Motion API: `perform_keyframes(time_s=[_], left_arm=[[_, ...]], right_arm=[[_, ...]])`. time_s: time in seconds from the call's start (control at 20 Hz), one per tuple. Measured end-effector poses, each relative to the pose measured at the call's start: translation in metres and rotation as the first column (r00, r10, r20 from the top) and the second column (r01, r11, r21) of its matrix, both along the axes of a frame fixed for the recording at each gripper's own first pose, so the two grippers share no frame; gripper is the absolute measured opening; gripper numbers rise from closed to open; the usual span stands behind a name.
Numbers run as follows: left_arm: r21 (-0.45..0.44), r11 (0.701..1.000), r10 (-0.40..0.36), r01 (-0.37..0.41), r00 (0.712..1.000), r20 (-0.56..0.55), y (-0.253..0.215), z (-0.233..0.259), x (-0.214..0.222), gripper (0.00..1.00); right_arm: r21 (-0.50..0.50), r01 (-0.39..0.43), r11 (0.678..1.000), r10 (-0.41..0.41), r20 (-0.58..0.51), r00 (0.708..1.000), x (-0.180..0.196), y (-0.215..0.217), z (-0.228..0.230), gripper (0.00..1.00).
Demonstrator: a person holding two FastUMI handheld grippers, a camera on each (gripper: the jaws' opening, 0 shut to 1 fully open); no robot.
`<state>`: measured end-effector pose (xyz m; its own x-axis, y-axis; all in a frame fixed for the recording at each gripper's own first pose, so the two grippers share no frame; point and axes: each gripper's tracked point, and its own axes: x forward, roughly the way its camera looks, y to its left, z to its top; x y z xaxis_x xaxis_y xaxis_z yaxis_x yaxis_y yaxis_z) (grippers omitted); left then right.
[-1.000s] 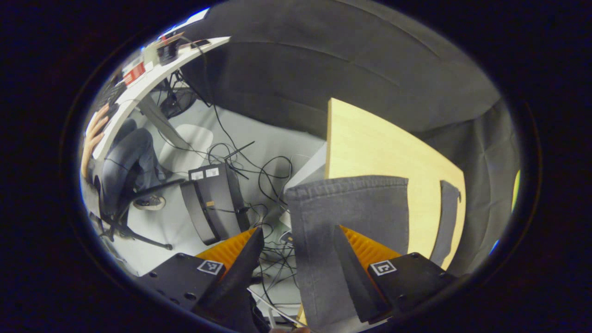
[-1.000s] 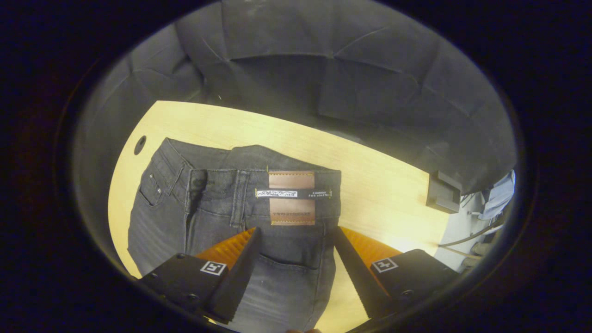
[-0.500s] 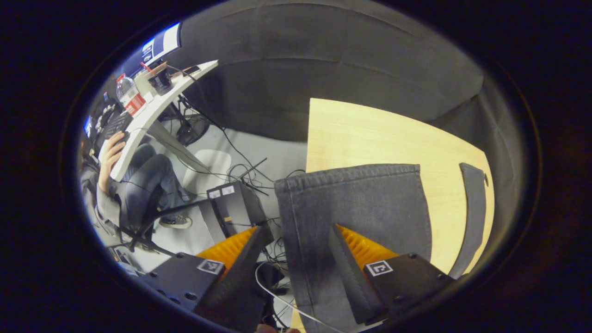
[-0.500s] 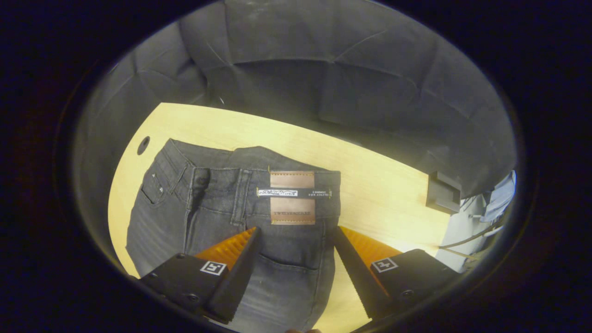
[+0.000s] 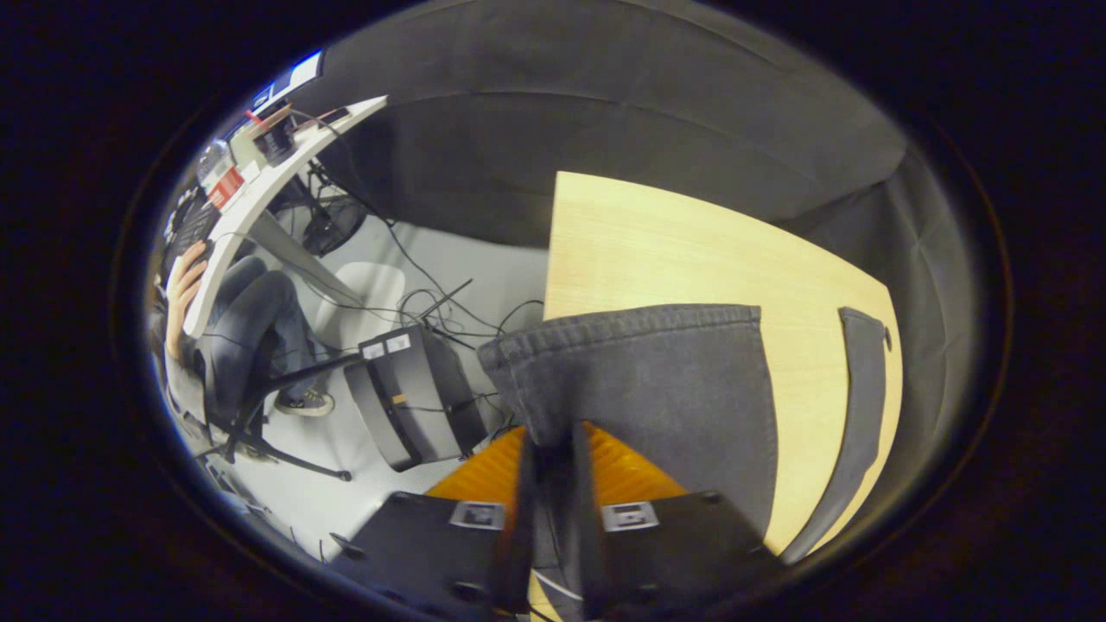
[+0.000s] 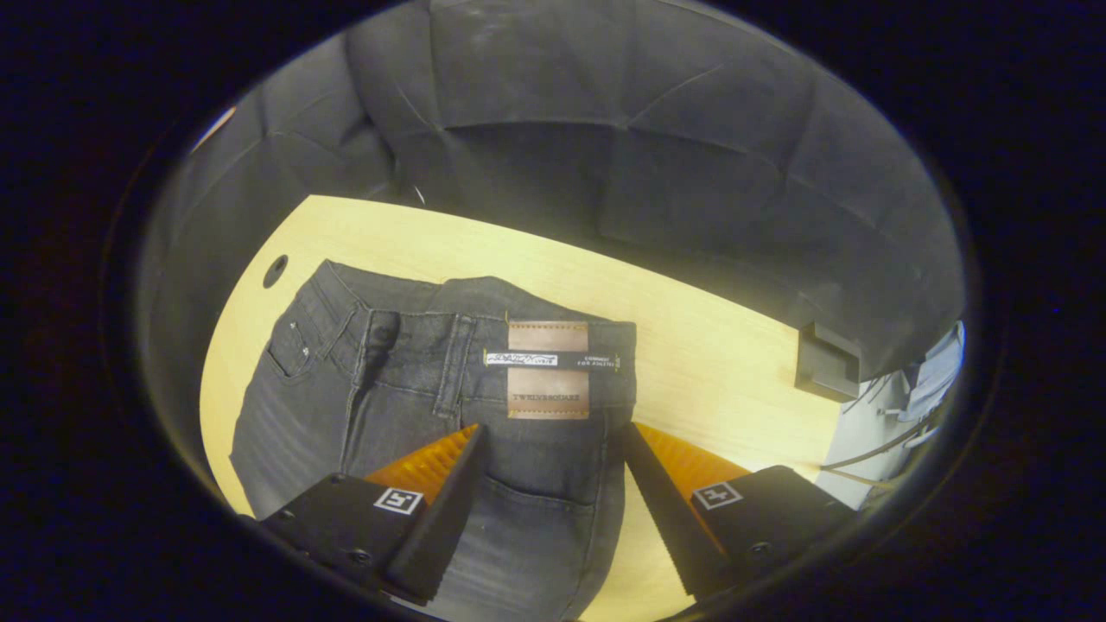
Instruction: Grasp the waist and the cuffs of the jeans and fold them to make the two legs overlap; first hold the waist and fold one-third of the jeans toward the cuffs, then hold the cuffs and fold the remaining one-third in the same direction to finish folding.
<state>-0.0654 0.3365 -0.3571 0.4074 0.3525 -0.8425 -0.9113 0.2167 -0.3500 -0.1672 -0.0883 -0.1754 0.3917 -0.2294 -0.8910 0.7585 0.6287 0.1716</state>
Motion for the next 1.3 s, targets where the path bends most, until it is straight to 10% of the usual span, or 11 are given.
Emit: perform_keyframes(time_s=[0.1, 0.25, 0.35, 0.55, 0.8, 1.3], left_arm=[[0.004, 0.999, -0.041, 0.041, 0.999, -0.016, -0.001, -0.004, 0.000, 0.08], [0.049, 0.996, -0.078, 0.075, 0.994, 0.072, -0.004, 0.022, 0.020, 0.08], [0.088, 0.987, -0.144, 0.136, 0.985, 0.096, -0.010, 0.048, 0.038, 0.08], [0.027, 0.987, -0.162, 0.160, 0.960, 0.228, -0.022, 0.110, 0.094, 0.08], [-0.043, 0.975, -0.191, 0.216, 0.927, 0.322, -0.028, 0.180, 0.189, 0.08], [0.092, 0.913, -0.408, 0.398, 0.900, 0.155, -0.064, 0.191, 0.406, 0.07]], right_arm=[[0.003, 0.005, 1.000, -0.005, 0.008, 1.000, 0.001, -0.011, -0.006, 0.89], [0.090, -0.001, 0.996, -0.006, 0.084, 0.996, 0.009, -0.004, -0.007, 0.30], [0.176, 0.014, 0.984, -0.035, 0.113, 0.993, 0.011, -0.004, -0.007, 0.15], [0.330, -0.001, 0.944, -0.069, 0.200, 0.977, 0.012, 0.002, 0.023, 0.11], [0.581, 0.000, 0.814, -0.195, 0.273, 0.942, 0.032, 0.017, 0.098, 0.11], [0.593, -0.053, 0.803, -0.204, 0.358, 0.911, 0.146, 0.043, 0.150, 0.10]])
